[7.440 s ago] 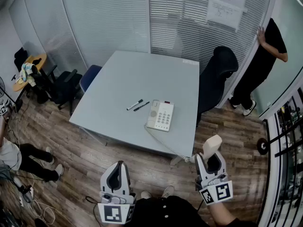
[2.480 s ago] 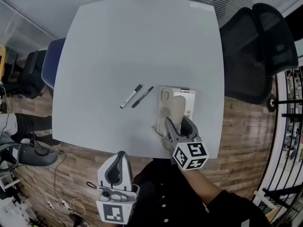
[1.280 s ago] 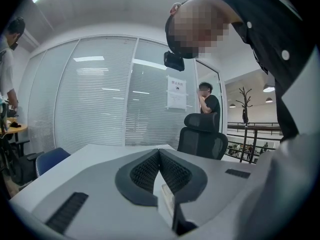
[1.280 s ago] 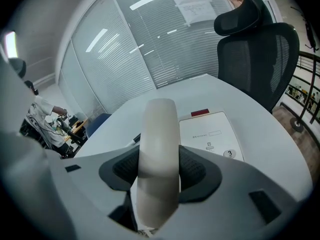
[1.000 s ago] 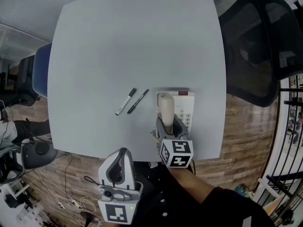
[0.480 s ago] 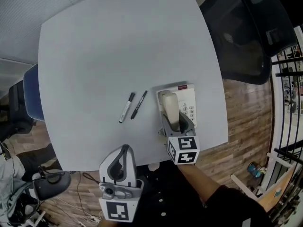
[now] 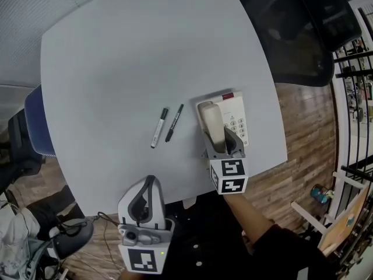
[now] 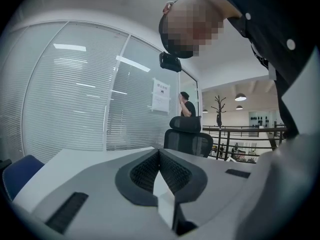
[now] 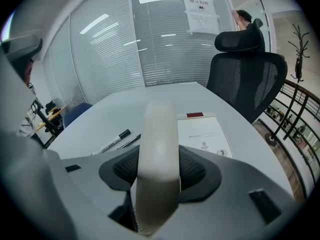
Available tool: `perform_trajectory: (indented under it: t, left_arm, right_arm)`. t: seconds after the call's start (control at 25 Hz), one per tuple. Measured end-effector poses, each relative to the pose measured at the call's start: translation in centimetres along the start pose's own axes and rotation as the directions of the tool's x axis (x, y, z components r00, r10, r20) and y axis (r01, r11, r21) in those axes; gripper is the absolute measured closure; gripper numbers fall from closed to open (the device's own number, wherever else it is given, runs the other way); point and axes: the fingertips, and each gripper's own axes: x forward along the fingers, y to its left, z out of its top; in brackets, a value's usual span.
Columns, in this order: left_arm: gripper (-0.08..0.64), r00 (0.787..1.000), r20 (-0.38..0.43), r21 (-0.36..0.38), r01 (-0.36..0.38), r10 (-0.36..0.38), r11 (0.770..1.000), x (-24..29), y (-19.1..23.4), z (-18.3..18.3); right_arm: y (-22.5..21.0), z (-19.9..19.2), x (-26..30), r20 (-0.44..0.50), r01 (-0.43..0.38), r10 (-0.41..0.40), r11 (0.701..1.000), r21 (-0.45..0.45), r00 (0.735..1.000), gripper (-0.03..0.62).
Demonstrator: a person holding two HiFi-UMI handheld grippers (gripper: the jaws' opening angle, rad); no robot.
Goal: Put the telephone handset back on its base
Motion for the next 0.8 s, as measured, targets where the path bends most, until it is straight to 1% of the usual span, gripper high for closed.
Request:
perform_trajectory:
  t: [0.44,0.64,0.8]
  left_arm:
    - [0.545,0.998,-0.013,0.03,0.068,-0.068,0.997,0.7,-0.3,-0.7]
    - [0.546,0.997,-0.013,0.034,0.077,-0.077,0.996,0.7,-0.1,-1.0]
    - [0.546,0.997,-0.022,0.035,0.08,-0.079,0.996,0.7,-0.2,-1.3]
  right_arm:
    - [0.4,-0.1,0.7,0.009,0.038,-0.037,0.998,-0.047,0.999,0.364]
    - [0.5,-0.2,1.1,0.012,0.047,-0.047,0.997,-0.053,0.999,0.364]
    - [0.5,0.1,1.4,0.017,0.047,-0.046,0.998,-0.032,0.999,0.364]
